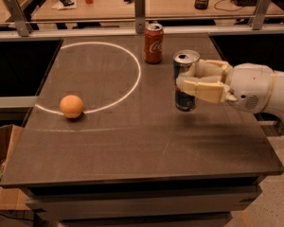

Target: Place redbull can upright

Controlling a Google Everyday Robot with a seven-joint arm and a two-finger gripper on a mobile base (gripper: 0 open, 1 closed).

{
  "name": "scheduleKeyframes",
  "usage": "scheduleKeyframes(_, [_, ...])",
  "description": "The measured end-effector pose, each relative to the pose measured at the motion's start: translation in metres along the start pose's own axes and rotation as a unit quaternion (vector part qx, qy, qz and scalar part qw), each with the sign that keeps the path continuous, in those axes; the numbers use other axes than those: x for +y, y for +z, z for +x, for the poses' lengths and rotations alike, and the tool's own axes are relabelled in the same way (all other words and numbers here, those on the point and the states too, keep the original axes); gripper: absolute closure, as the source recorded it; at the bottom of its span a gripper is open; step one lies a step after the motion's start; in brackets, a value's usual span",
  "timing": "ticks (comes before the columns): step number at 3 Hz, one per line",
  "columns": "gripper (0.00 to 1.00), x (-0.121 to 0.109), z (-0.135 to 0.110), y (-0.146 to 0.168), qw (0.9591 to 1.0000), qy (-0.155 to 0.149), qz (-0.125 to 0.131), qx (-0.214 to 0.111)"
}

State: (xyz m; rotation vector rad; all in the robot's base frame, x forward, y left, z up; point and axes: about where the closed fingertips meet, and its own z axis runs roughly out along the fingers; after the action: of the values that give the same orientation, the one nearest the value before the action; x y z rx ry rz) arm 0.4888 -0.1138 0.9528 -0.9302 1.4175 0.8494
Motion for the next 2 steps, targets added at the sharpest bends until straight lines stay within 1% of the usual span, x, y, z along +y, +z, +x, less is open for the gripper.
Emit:
scheduleKeyframes(1, [1.00,0.0050,0.0114,-0.0107,0.9991,0.018,0.018,-0.034])
scheduleKeyframes(2, [1.00,0.0105,0.0202,-0.0165,0.9983,0.025,0.016,-0.050])
